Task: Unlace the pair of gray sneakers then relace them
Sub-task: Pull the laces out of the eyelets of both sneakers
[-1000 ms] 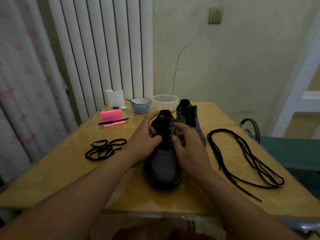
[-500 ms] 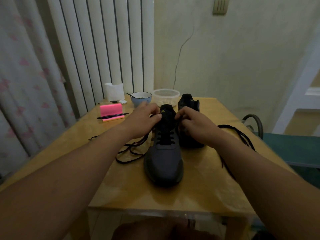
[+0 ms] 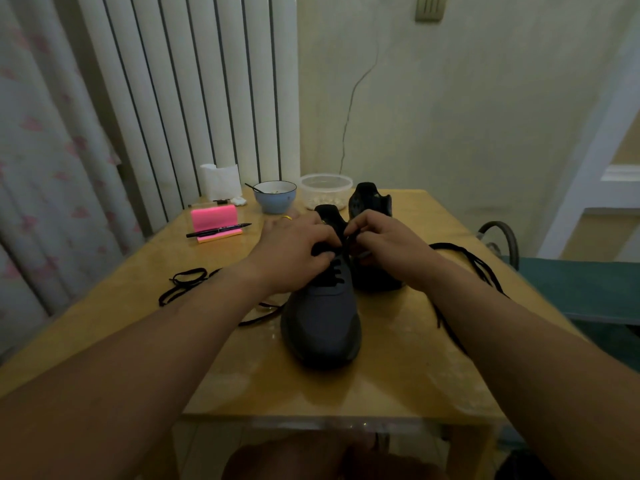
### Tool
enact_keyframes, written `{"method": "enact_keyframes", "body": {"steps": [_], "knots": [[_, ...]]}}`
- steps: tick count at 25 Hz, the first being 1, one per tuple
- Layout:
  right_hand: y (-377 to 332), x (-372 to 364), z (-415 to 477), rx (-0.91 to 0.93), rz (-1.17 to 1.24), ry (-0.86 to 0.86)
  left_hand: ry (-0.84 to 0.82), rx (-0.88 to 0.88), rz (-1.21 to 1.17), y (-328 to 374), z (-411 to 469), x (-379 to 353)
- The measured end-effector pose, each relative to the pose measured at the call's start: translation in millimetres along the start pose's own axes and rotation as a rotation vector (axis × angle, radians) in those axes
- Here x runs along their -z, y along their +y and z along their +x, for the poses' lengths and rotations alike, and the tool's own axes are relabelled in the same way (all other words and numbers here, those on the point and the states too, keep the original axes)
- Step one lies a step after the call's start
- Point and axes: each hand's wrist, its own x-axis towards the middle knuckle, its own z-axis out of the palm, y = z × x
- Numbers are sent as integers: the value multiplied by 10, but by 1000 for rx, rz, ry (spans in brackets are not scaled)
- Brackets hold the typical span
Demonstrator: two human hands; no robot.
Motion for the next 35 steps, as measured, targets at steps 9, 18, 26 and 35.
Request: {"method": "enact_keyframes", "body": {"steps": [9,18,26,35], "knots": [[-66,-73,22,57,-147,22,-197,157,-445,66,54,142],[-65,-651,-791,15,-113,192,-31,123,-188,84,-15,140],[181,-863,-850,14,-155,200,-176,193,-544,196,-95,368],[254,-896,-791,-51,-151,213,-379,160,-223,253,-159,583]]}}
